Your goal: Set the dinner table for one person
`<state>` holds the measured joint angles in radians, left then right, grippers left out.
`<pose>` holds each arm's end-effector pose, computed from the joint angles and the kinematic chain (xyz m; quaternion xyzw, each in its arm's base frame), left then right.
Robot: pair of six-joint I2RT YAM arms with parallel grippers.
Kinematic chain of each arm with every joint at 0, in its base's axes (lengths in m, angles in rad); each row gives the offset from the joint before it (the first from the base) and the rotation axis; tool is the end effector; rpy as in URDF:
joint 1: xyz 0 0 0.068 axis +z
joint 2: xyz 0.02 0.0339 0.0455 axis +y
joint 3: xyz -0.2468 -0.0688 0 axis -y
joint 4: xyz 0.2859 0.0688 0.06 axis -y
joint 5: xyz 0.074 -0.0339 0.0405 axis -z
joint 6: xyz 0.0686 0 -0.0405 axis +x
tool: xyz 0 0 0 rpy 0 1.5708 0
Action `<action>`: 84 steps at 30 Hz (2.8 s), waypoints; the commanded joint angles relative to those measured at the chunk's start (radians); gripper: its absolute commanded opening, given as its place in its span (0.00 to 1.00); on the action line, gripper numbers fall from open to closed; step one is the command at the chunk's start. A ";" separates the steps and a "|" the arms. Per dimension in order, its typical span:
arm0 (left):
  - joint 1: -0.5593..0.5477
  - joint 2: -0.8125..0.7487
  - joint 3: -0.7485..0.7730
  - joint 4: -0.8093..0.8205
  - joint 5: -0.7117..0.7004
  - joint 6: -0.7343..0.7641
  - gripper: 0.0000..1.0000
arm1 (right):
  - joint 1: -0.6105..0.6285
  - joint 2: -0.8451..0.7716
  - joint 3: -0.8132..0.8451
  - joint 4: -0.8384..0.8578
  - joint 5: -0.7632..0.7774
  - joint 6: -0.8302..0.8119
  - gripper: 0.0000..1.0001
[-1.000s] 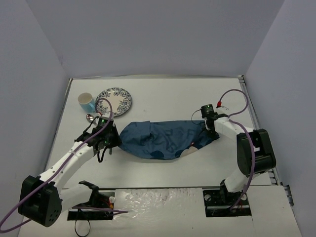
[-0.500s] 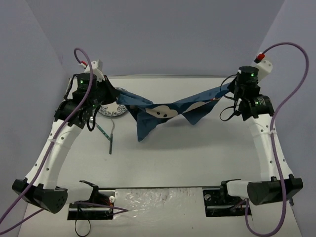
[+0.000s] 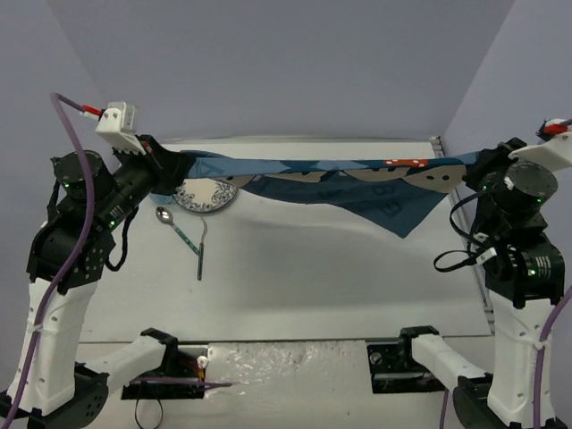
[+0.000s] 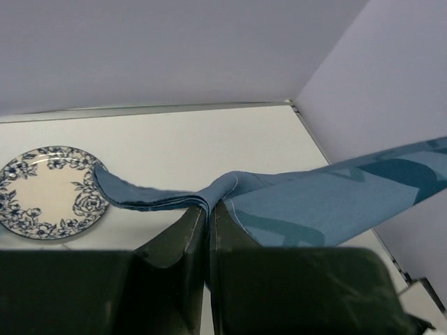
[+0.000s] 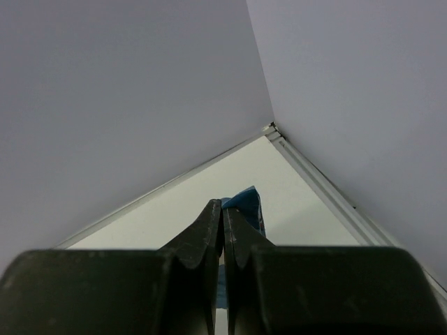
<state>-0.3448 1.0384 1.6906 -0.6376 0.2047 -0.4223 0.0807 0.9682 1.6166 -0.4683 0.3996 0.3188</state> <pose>0.2086 -0.0897 0.5494 0.0457 0.7005 -0.3316 0.6302 0.2082 -0.0099 0.5619 0.2259 0.6054 0.0247 0.7628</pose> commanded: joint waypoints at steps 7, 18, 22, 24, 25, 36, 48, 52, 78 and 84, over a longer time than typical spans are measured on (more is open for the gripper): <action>-0.010 -0.185 -0.057 -0.082 0.202 0.075 0.00 | -0.004 -0.217 -0.012 -0.052 0.097 -0.082 0.00; -0.014 0.147 -0.428 0.162 0.039 -0.174 0.00 | -0.007 0.108 -0.335 -0.058 0.180 0.079 0.00; -0.010 0.265 -0.538 0.285 -0.007 -0.245 0.00 | -0.015 0.224 -0.461 0.085 0.174 0.109 0.00; -0.013 0.374 -0.574 0.381 -0.058 -0.280 0.00 | -0.046 0.333 -0.529 0.190 0.146 0.124 0.00; -0.014 0.416 -0.580 0.414 -0.079 -0.292 0.00 | -0.059 0.380 -0.543 0.231 0.131 0.128 0.00; -0.008 0.788 -0.388 0.515 -0.112 -0.365 0.00 | -0.147 0.784 -0.383 0.497 0.070 0.011 0.00; 0.004 1.043 -0.067 0.498 -0.116 -0.371 0.00 | -0.217 1.106 -0.014 0.520 -0.009 -0.130 0.00; 0.022 1.112 0.054 0.486 -0.107 -0.350 0.05 | -0.225 1.169 0.088 0.519 -0.038 -0.142 0.04; -0.103 0.703 -0.256 0.362 -0.116 -0.156 0.89 | -0.229 0.592 -0.486 0.372 -0.278 0.094 0.81; -0.207 0.743 -0.363 0.369 -0.191 -0.240 0.92 | -0.225 0.538 -0.698 0.362 -0.276 0.200 0.81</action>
<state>-0.5076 1.7877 1.3451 -0.2956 0.0772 -0.5931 -0.1436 1.5617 0.9806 -0.1104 0.1260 0.4194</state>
